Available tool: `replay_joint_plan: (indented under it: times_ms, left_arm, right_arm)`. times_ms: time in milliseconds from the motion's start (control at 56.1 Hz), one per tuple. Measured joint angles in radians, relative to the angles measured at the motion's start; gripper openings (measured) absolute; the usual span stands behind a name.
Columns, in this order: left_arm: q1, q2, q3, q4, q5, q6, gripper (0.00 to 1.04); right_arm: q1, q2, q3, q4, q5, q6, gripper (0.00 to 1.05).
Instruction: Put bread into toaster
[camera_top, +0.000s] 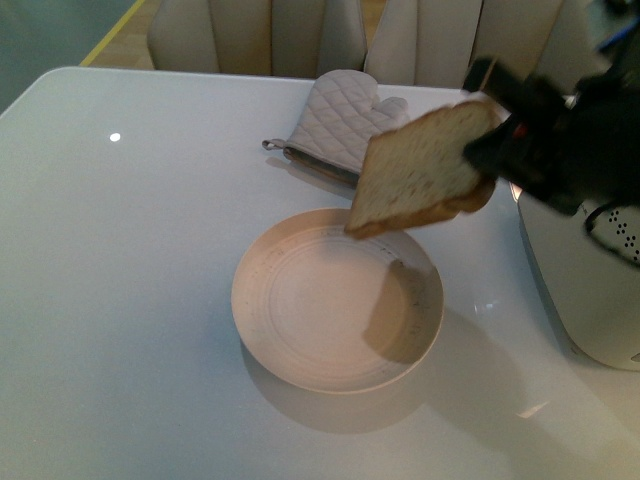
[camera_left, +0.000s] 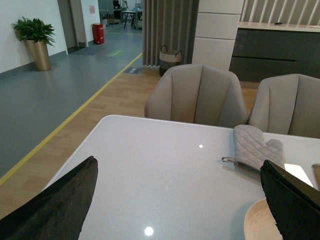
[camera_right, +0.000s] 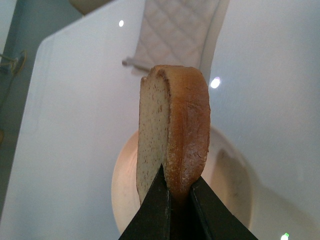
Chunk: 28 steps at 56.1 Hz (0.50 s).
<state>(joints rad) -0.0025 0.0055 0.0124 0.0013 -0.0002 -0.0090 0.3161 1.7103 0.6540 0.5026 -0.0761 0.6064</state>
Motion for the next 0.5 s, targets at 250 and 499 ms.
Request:
replay_joint_plan:
  times_ms: [250, 499]
  left_arm:
    - [0.000, 0.000, 0.000, 0.000, 0.000, 0.000, 0.97]
    - [0.000, 0.000, 0.000, 0.000, 0.000, 0.000, 0.97]
  right_arm:
    - [-0.170, -0.335, 0.159, -0.259, 0.064, -0.345, 0.03]
    - [-0.350, -0.395, 0.312, -0.428, 0.068, -0.686, 0.03]
